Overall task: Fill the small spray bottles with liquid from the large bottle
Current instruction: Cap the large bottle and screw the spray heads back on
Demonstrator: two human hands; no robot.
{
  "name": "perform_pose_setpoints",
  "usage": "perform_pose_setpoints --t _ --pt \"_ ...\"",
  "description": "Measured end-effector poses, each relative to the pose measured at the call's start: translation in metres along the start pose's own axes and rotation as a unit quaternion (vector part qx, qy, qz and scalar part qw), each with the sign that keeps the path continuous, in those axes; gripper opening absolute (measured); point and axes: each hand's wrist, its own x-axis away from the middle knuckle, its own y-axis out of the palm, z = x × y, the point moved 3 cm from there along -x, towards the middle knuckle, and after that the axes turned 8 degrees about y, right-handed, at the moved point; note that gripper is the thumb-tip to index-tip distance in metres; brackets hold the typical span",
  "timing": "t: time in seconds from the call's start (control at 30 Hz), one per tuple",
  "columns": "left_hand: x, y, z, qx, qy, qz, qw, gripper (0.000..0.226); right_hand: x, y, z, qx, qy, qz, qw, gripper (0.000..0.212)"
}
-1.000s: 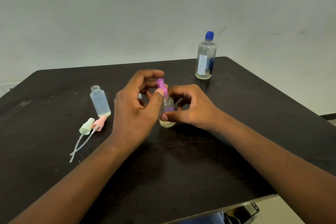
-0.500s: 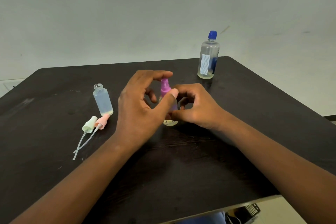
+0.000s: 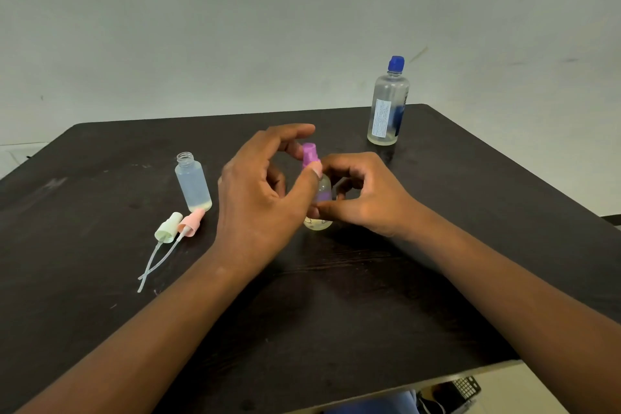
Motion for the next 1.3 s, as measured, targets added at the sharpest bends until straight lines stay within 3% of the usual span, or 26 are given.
perform_pose_setpoints --t 0.4,0.63,0.83,1.03,1.3 --pt "0.001 0.002 0.000 0.013 -0.033 -0.013 0.999 0.035 0.000 0.001 -0.001 0.007 -0.002 -0.001 1.000 0.030" --pt "0.004 0.004 0.003 0.004 -0.030 -0.037 0.999 0.044 0.001 0.001 -0.004 -0.011 -0.008 0.002 1.000 0.019" --pt "0.003 0.007 0.001 0.020 -0.047 -0.033 0.998 0.035 0.002 -0.003 -0.004 -0.014 -0.007 0.024 1.000 0.039" --pt "0.004 0.005 0.005 0.003 -0.042 -0.029 0.999 0.041 0.002 -0.003 -0.006 -0.006 -0.001 0.026 1.000 0.024" --pt "0.004 0.001 -0.002 -0.039 -0.066 -0.004 0.997 0.035 0.003 -0.002 -0.010 -0.003 -0.001 0.008 1.000 0.036"
